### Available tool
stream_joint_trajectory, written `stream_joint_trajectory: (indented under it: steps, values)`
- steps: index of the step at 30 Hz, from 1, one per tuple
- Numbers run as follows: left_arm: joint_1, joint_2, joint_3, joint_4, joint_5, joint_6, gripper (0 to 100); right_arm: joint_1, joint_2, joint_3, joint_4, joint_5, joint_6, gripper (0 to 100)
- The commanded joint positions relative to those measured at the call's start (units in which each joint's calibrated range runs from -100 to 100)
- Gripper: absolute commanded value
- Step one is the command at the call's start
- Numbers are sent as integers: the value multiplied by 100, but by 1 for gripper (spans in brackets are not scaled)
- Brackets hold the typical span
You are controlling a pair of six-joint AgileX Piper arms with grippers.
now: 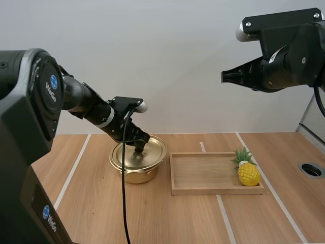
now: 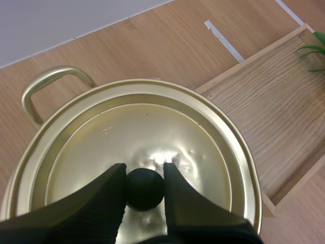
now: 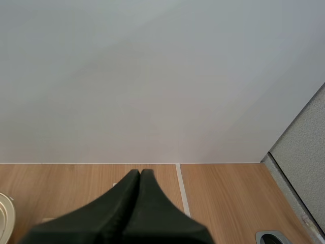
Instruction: Open the pot, put the pineapple inside, and close it
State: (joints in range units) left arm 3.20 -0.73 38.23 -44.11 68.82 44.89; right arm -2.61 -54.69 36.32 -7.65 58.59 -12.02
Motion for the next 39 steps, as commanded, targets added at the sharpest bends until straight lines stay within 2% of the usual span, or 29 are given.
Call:
stream_joint_trajectory:
  steps: [1, 6, 17, 22, 26, 31, 39]
  values:
    - [-18, -33, -243, -209, 303, -63, 0, -22, -23, -51, 29, 19, 12, 0]
    - [-18, -308, -621, -375, 614, -111, 0, -22, -23, -51, 41, 19, 12, 0]
    - [-10, -1471, -1588, -375, 446, -653, 0, -22, -23, -51, 51, 19, 12, 0]
    - [-10, -2080, -1822, -365, -414, -728, 0, -22, -23, -51, 51, 19, 12, 0]
    - [6, -2624, -1850, -326, -1580, -728, 0, -22, -23, -51, 48, 19, 12, 0]
    - [103, -3280, -1850, -326, -2918, -755, 0, -22, -23, -51, 48, 19, 12, 0]
    - [197, -4030, -1850, -326, -3264, -912, 0, -22, -23, -51, 183, 19, 3, 0]
